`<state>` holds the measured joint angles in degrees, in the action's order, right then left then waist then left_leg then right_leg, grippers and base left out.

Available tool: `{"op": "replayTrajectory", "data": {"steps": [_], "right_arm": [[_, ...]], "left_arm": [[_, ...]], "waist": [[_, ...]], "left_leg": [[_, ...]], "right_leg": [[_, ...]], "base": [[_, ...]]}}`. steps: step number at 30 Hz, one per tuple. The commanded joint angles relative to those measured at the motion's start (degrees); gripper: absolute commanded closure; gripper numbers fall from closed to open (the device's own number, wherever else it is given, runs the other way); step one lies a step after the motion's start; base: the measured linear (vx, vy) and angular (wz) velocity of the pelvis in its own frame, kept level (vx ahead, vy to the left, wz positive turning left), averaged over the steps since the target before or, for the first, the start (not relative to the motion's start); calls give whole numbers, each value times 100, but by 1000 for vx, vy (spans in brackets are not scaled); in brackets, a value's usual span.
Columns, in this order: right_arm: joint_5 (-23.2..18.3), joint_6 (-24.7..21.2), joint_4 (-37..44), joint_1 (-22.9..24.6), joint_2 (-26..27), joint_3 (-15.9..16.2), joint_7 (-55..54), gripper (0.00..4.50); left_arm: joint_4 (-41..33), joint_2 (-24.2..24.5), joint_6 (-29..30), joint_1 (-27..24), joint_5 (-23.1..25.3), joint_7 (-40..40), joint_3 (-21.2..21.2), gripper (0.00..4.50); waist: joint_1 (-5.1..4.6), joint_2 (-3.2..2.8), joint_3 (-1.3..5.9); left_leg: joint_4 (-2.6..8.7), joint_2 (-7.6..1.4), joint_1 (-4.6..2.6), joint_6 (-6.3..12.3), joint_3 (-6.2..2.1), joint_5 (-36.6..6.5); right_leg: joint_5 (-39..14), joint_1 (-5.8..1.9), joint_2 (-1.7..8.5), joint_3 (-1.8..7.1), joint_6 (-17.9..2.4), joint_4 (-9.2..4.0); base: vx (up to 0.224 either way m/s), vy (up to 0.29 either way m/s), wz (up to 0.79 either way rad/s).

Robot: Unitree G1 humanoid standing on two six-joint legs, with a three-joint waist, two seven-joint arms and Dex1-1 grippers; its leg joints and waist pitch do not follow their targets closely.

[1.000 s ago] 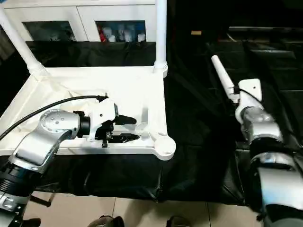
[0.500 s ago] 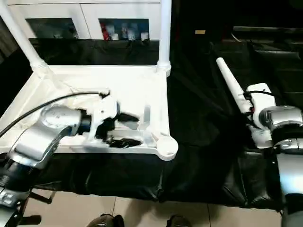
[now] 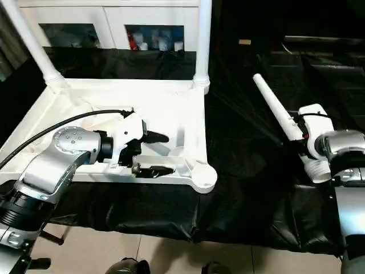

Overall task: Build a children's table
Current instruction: Pick table leg

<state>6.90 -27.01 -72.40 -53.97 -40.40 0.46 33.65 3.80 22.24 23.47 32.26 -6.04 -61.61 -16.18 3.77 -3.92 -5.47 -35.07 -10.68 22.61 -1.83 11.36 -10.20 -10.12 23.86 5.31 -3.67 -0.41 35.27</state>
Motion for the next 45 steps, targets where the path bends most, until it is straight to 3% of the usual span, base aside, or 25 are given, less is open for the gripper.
{"op": "replayTrajectory", "data": {"steps": [1, 3, 5, 10, 11, 12, 13, 14, 15, 16, 17, 18, 19, 20, 21, 25, 26, 27, 28, 31, 32, 37, 38, 41, 45], "right_arm": [[-187, -92, -171, 145, 18, -150, -53, 263], [-348, -45, -148, 194, 43, -311, -154, 266], [-831, 86, -47, 248, 105, -842, -374, 266], [-1722, 148, 265, 320, 228, -1825, -534, 266], [-2160, 146, 637, 455, 346, -2278, -341, 266], [-2160, 146, 637, 455, 346, -2278, -341, 266], [-2741, 83, 1671, 899, 676, -2756, 56, 266], [-2930, 15, 2082, 1078, 806, -2888, 195, 266], [-3100, -17, 2506, 1269, 946, -2975, 310, 266], [-3363, -65, 3125, 1539, 1160, -3086, 439, 266], [-3634, -151, 3698, 1786, 1355, -3166, 559, 266], [-3634, -151, 3698, 1786, 1355, -3166, 559, 266], [-4371, -631, 4978, 2396, 1717, -3171, 728, 266], [-4380, -636, 4992, 2403, 1721, -3171, 730, 267], [-4936, -981, 5846, 2855, 1934, -3058, 808, 267], [-5390, -1178, 6627, 3335, 2080, -2770, 911, 267], [-5673, -1355, 7290, 3708, 2217, -2559, 969, 267], [-5673, -1355, 7290, 3708, 2217, -2559, 969, 267], [-5853, -1634, 7904, 3993, 2345, -2445, 959, 267], [-5785, -1831, 8318, 4179, 2397, -2229, 879, 267], [-5766, -1841, 8355, 4199, 2394, -2187, 863, 267], [-5671, -1978, 8500, 4197, 2296, -1924, 657, 267], [-5671, -1978, 8500, 4197, 2296, -1924, 657, 267], [-5709, -2033, 8610, 4216, 2192, -1719, 629, 267], [-5670, -2176, 8753, 4245, 2209, -1625, 591, 267]], "left_arm": [[107, -61, -55, 24, -66, 148, 98, 0], [215, -192, -113, 43, -64, 323, 151, 0], [401, -482, -201, 106, -50, 805, 328, 0], [559, -848, 19, 242, -134, 1393, 596, 0], [617, -1000, 193, 305, -122, 1666, 668, 0], [617, -1000, 193, 305, -122, 1666, 668, 0], [590, -1293, 529, 349, -356, 1853, 834, 0], [565, -1391, 641, 360, -447, 1897, 887, 0], [535, -1479, 722, 367, -524, 1945, 935, 0], [504, -1616, 862, 384, -665, 2031, 1038, 0], [479, -1754, 1004, 405, -811, 2127, 1151, 0], [479, -1754, 1004, 405, -811, 2127, 1151, 0], [457, -2077, 1285, 474, -1167, 2390, 1419, 0], [456, -2081, 1288, 475, -1171, 2392, 1422, 0], [445, -2309, 1456, 530, -1456, 2565, 1611, 0], [421, -2576, 1705, 622, -1840, 2719, 1824, 0], [345, -2815, 1977, 684, -2149, 2852, 2038, 0], [345, -2815, 1977, 684, -2149, 2852, 2038, 0], [208, -2960, 2284, 703, -2393, 2929, 2181, 0], [66, -3055, 2555, 680, -2628, 2967, 2247, 0], [44, -3063, 2585, 671, -2648, 2964, 2247, 0], [-153, -3209, 2934, 645, -3133, 3008, 2323, 0], [-153, -3209, 2934, 645, -3133, 3008, 2323, 0], [-269, -3209, 3021, 614, -3187, 3019, 2245, 0], [-300, -3224, 3091, 605, -3250, 3173, 2279, 0]], "waist": [[11, 136, 572], [12, 152, 573], [3, 167, 579], [-25, 191, 577], [-33, 177, 579], [-22, 193, 567], [-18, 168, 575], [1, 175, 576], [1, 193, 613], [41, 184, 619], [35, 190, 632], [58, 179, 641], [47, 191, 627], [115, 165, 626], [132, 163, 629], [183, 157, 583], [185, 153, 571], [189, 153, 569], [169, 176, 555], [151, 169, 543], [132, 162, 532], [129, 210, 509], [133, 199, 511], [132, 241, 519], [138, 235, 529]], "left_leg": [[287, -192, -98, 473, -59, -704], [278, -179, -90, 490, -50, -728], [277, -186, -89, 473, -50, -811], [263, -167, -83, 425, -56, -1006], [260, -158, -68, 421, -70, -1025], [250, -159, -89, 456, -53, -1091], [250, -146, -73, 492, -51, -1042], [252, -152, -86, 536, -36, -1009], [246, -161, -49, 622, -71, -801], [246, -173, -73, 729, -54, -700], [242, -174, -52, 751, -74, -641], [244, -174, -63, 785, -62, -586], [247, -171, -48, 811, -68, -517], [245, -190, -88, 836, -66, -603], [259, -188, -78, 814, -69, -593], [304, -183, -88, 569, -85, -862], [323, -185, -104, 457, -95, -957], [334, -194, -104, 449, -107, -968], [347, -190, -85, 443, -108, -956], [393, -195, -48, 417, -143, -867], [397, -188, -67, 357, -131, -956], [399, -166, -67, 269, -122, -979], [400, -167, -61, 264, -125, -934], [395, -167, -51, 282, -120, -845], [387, -166, -46, 302, -117, -747]], "right_leg": [[-708, -356, 242, 189, -1867, -321], [-687, -356, 238, 189, -1861, -330], [-779, -365, 242, 187, -1817, -346], [-1093, -370, 237, 170, -1684, -377], [-1240, -368, 239, 148, -1646, -379], [-1345, -355, 245, 159, -1568, -413], [-1396, -368, 234, 151, -1503, -417], [-1324, -363, 230, 164, -1447, -426], [-1089, -386, 228, 151, -1480, -369], [-911, -355, 223, 164, -1490, -378], [-860, -365, 228, 150, -1532, -344], [-794, -360, 220, 153, -1533, -358], [-769, -356, 205, 149, -1561, -352], [-868, -337, 221, 162, -1518, -380], [-1044, -328, 208, 145, -1448, -400], [-1745, -293, 236, 141, -1191, -502], [-1903, -282, 250, 157, -1085, -532], [-1913, -273, 254, 158, -1067, -538], [-1927, -274, 251, 155, -1044, -543], [-1913, -287, 251, 146, -930, -539], [-2038, -263, 260, 158, -865, -576], [-2268, -261, 273, 172, -712, -612], [-2241, -263, 275, 174, -697, -602], [-2147, -273, 268, 178, -645, -598], [-1915, -279, 265, 189, -696, -572]], "base": [[0, 0, 0], [0, 0, 0], [0, 0, 0], [0, 0, 0], [0, 0, 0], [0, 0, 0], [0, 0, 0], [0, 0, 0], [0, 0, 0], [0, 0, 0], [0, 0, 0], [0, 0, 0], [0, 0, 0], [0, 0, 0], [0, 0, 0], [0, 0, 0], [0, 0, 0], [0, 0, 0], [0, 0, 0], [0, 0, 0], [0, 0, 0], [0, 0, 0], [0, 0, 0], [0, 0, 0], [0, 0, 0]]}}
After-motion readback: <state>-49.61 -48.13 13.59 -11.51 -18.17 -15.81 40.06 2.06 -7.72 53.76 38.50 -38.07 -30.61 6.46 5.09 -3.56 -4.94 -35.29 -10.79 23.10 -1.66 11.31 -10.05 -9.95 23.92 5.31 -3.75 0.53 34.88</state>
